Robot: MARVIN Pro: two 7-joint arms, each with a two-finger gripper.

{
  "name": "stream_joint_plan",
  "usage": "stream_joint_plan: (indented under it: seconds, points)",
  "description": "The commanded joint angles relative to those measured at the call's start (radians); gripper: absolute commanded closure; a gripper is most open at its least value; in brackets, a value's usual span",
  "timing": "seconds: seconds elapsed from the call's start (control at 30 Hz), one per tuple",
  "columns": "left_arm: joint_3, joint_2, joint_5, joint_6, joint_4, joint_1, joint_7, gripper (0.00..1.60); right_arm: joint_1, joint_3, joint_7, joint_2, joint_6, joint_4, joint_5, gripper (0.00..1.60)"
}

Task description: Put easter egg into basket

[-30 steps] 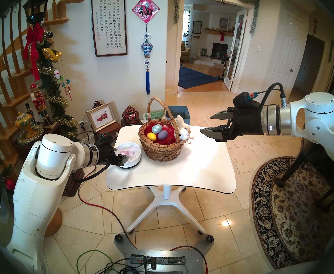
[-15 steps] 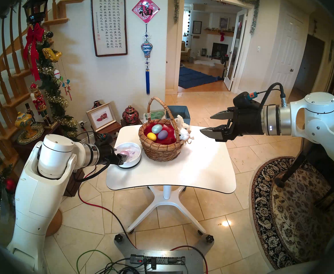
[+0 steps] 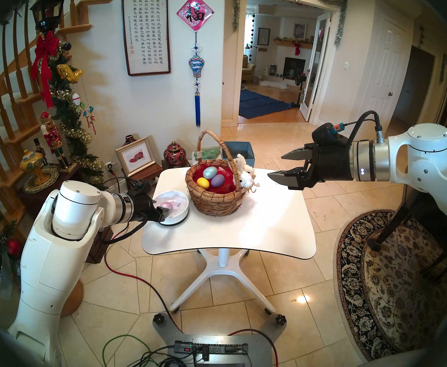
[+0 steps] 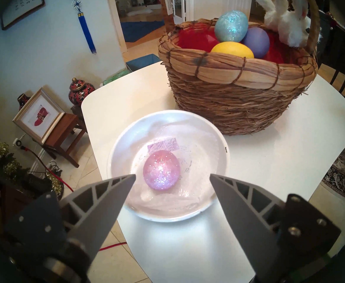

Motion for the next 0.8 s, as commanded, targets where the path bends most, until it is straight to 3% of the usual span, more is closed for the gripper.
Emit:
stream_joint_plan:
  seconds: [0.0,0.77]
  points:
    - [0.006,0.004,-0.013,-0.002,0.009,-0.013,0.007,0.28,0.005,0.011,0.001,0.0,-0.002,0.003,-0.002,0.0]
    - [0.053,0.023,-0.07,-0.002,0.063,-0.046,0.062,0.2,0.005,0.011,0.001,0.0,-0.002,0.003,-0.002,0.0]
